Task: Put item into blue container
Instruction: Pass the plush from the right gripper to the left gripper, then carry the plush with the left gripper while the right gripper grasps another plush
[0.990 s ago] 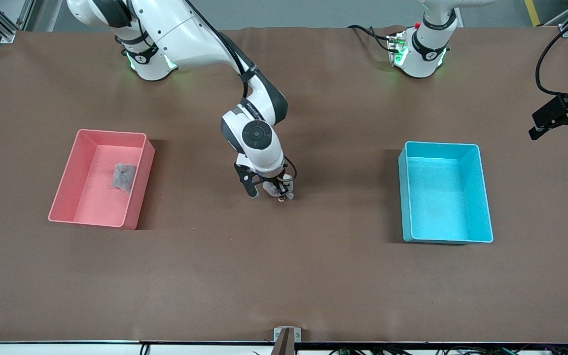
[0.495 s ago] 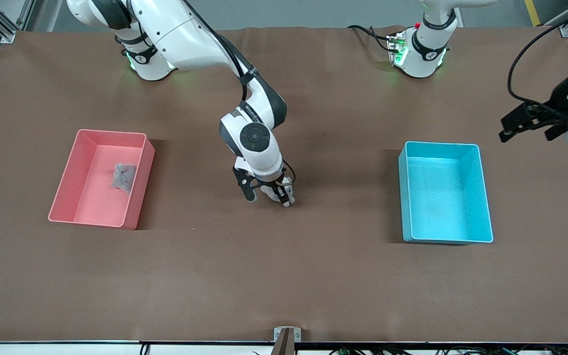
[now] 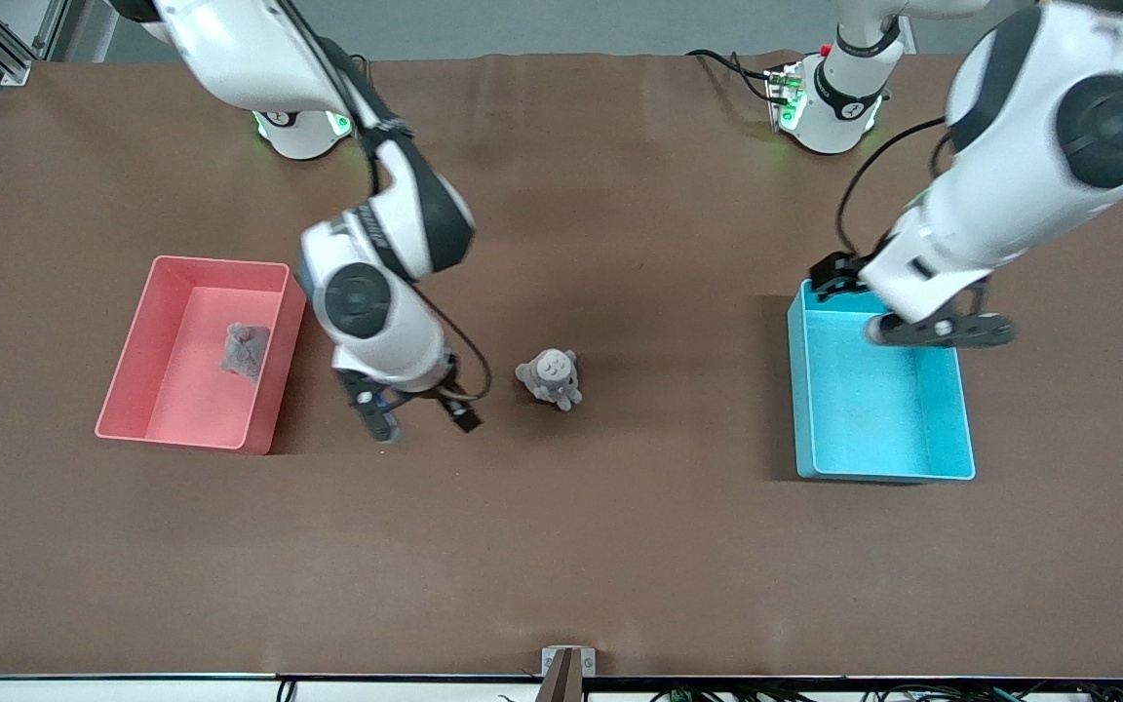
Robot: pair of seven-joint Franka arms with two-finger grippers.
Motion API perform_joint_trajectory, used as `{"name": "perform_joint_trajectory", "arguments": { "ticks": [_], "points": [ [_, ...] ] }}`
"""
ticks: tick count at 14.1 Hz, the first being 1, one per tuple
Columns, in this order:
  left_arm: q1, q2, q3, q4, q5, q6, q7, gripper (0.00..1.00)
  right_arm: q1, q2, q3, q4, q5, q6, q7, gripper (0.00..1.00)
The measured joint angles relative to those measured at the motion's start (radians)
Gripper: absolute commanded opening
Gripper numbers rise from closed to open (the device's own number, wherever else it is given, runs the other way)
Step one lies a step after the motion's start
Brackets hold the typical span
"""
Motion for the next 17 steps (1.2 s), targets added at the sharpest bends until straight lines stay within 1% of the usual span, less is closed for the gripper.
{"name": "perform_joint_trajectory", "arguments": {
  "ticks": [1, 4, 6, 8, 10, 12, 15, 17],
  "points": [
    [-0.023, 0.033, 0.000, 0.000, -0.018, 0.029, -0.034, 1.00, -0.043, -0.046, 0.000, -0.038, 0.000, -0.022, -0.085, 1.00],
    [-0.111, 0.129, -0.002, 0.001, -0.030, 0.135, -0.184, 1.00, -0.166, -0.167, -0.001, -0.202, 0.000, -0.033, -0.329, 1.00],
    [-0.174, 0.188, -0.003, 0.002, -0.032, 0.227, -0.297, 1.00, -0.259, -0.232, -0.002, -0.306, 0.000, -0.031, -0.506, 1.00],
    [-0.227, 0.236, -0.004, 0.004, -0.034, 0.333, -0.411, 1.00, -0.373, -0.277, -0.003, -0.391, 0.000, -0.029, -0.700, 1.00],
    [-0.278, 0.278, -0.005, 0.007, -0.035, 0.457, -0.519, 1.00, -0.482, -0.296, -0.003, -0.452, 0.000, -0.017, -0.864, 1.00],
    [-0.329, 0.322, -0.005, 0.020, -0.035, 0.576, -0.643, 1.00, -0.563, -0.298, -0.002, -0.506, 0.008, 0.015, -0.989, 1.00],
    [-0.385, 0.397, -0.004, 0.052, -0.035, 0.708, -0.751, 1.00, -0.617, -0.298, -0.001, -0.608, 0.086, 0.091, -1.116, 1.00],
    [-0.412, 0.443, -0.005, 0.060, -0.035, 0.742, -0.756, 1.00, -0.620, -0.297, 0.002, -0.657, 0.106, 0.127, -1.135, 1.00]
  ]
}}
